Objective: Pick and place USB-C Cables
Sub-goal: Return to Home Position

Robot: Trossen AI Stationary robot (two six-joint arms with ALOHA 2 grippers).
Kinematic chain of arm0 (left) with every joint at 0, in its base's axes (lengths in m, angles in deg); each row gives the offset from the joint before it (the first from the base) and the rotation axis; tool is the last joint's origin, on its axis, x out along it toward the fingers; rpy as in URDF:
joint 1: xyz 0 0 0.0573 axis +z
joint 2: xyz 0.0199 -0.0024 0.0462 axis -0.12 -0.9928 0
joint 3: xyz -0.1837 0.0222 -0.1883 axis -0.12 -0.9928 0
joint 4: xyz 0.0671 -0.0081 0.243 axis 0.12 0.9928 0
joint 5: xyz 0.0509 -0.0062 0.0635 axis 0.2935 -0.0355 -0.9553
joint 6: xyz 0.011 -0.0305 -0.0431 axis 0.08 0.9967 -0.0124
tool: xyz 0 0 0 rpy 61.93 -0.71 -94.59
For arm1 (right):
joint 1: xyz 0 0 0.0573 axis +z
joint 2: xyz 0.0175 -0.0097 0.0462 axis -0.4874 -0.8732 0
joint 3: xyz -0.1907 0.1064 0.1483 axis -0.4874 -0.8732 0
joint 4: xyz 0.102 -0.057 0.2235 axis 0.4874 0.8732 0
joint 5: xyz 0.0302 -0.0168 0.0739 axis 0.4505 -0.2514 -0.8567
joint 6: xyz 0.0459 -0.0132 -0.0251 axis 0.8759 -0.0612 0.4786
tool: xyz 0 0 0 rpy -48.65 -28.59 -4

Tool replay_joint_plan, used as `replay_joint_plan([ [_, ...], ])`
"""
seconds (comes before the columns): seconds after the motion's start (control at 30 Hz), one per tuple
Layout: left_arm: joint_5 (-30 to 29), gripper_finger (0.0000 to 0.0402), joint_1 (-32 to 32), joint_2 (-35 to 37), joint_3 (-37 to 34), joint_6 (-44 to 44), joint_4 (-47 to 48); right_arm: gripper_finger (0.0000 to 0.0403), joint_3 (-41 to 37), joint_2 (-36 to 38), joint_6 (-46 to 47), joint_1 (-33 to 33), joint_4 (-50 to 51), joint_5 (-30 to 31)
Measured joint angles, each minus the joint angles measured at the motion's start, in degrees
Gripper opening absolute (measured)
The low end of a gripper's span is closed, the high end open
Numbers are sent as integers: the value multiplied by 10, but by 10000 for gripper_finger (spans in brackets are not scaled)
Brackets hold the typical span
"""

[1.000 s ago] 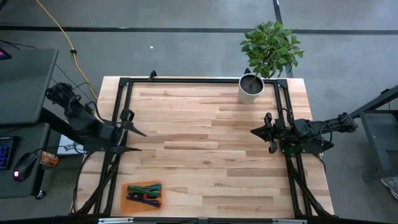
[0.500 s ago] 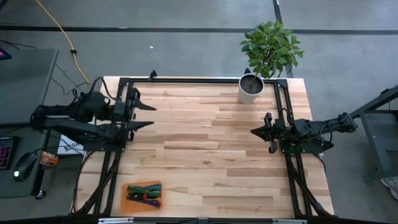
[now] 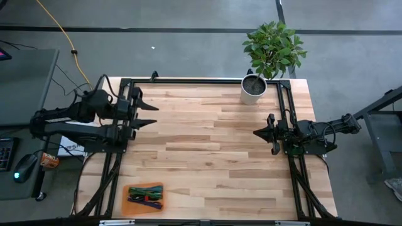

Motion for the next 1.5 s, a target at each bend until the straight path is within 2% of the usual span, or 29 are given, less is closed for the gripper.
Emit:
replay_joint_plan([
  [0.1,0,135,0,0,0,-4,13,0,0,0,1,0,0,0],
  [0.23,5,30,0,9,-6,-11,20,0,0,0,1,0,0,0],
  [0.3,7,11,0,23,-25,-13,5,0,0,0,2,0,0,0],
  [0.53,4,3,10,110,-153,-4,-92,0,0,0,11,0,0,0],
  [0.77,5,0,31,191,-253,40,-126,0,0,0,11,0,0,0],
  [1.3,-2,0,30,291,-403,120,-199,0,0,0,12,0,0,0],
  [1.4,-15,0,30,302,-429,130,-227,0,0,0,12,0,0,0],
  [1.5,-33,0,27,305,-428,131,-213,0,0,0,12,0,0,0],
])
